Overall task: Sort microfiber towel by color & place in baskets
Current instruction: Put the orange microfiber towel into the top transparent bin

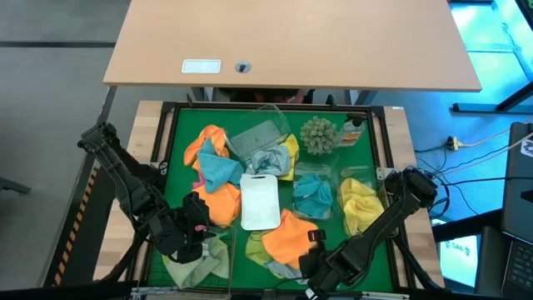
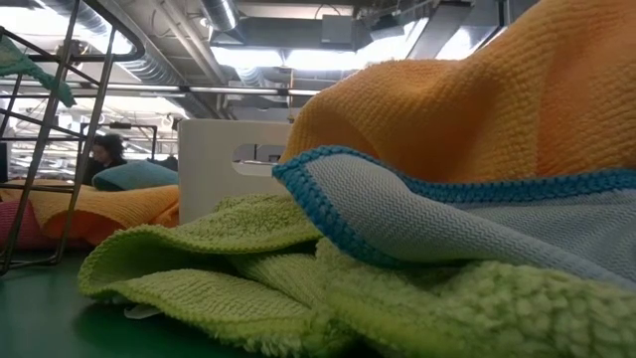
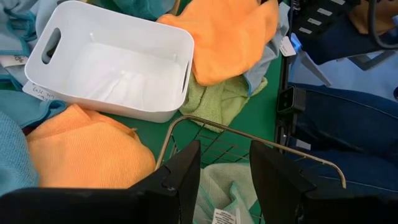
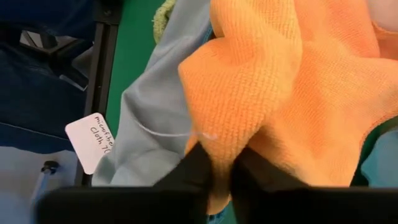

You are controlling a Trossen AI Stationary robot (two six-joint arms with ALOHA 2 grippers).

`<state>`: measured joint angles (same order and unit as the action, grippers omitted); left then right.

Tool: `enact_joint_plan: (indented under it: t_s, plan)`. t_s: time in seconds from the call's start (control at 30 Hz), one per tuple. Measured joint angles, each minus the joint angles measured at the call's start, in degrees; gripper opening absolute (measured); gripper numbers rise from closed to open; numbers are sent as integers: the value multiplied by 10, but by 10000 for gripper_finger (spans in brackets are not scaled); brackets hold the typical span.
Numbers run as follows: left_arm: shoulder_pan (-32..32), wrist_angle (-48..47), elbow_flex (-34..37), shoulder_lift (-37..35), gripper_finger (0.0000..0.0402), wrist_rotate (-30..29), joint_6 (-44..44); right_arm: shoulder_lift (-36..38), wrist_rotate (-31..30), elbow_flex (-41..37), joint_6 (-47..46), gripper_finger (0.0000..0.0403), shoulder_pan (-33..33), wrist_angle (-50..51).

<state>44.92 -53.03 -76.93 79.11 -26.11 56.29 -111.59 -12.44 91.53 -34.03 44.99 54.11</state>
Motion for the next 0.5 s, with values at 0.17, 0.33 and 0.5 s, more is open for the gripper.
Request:
enact_joint_plan:
  t_s: [0.17,0.33,0.5]
  plan:
    - [0,0,0,0,131,0,0,0,15,0,15,20,0,0]
    - [0,0,0,0,131,0,0,23,30,0,30,5,-4,0]
    - [0,0,0,0,131,0,0,64,31,0,33,7,-16,0]
